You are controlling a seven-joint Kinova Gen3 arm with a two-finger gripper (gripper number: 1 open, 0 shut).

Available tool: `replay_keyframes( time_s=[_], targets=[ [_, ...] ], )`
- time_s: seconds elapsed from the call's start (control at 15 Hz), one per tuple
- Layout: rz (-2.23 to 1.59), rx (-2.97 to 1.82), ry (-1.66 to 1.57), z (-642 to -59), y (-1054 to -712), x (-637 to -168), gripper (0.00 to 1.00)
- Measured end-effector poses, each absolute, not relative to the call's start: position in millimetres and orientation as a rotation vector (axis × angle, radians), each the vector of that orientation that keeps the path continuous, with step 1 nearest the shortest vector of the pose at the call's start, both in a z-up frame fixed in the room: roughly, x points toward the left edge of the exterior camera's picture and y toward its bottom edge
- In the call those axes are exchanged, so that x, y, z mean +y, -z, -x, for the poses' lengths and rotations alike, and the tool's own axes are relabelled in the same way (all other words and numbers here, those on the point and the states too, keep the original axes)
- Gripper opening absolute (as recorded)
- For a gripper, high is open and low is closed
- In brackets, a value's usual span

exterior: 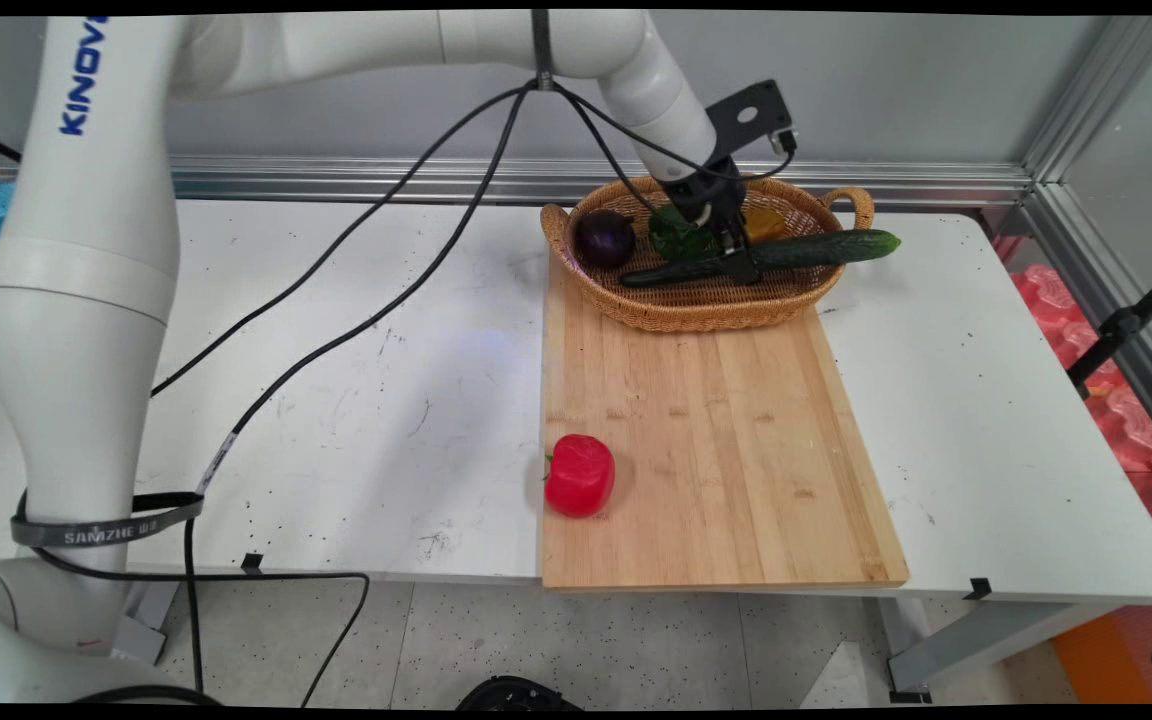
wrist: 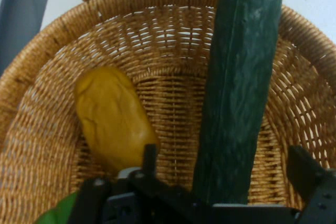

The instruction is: Pick up the cucumber from the vegetable basket, then place the picked object on the cutting board

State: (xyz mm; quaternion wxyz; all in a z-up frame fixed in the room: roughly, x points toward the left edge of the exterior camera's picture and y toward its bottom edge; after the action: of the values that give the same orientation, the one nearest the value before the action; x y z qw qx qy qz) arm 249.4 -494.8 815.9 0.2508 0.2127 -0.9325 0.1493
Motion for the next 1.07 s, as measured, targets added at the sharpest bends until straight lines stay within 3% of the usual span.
replay_keyframes(
  time_s=[0.07, 0.6, 1.07],
  targets=[
    [-0.561, -2.546, -0.408, -248, -814, -497, 0.0],
    [-0.457, -2.577, -0.43, -249, -825, -495, 0.0],
    [-0.407, -2.555, -0.483, -255, -888, -476, 0.0]
  ],
)
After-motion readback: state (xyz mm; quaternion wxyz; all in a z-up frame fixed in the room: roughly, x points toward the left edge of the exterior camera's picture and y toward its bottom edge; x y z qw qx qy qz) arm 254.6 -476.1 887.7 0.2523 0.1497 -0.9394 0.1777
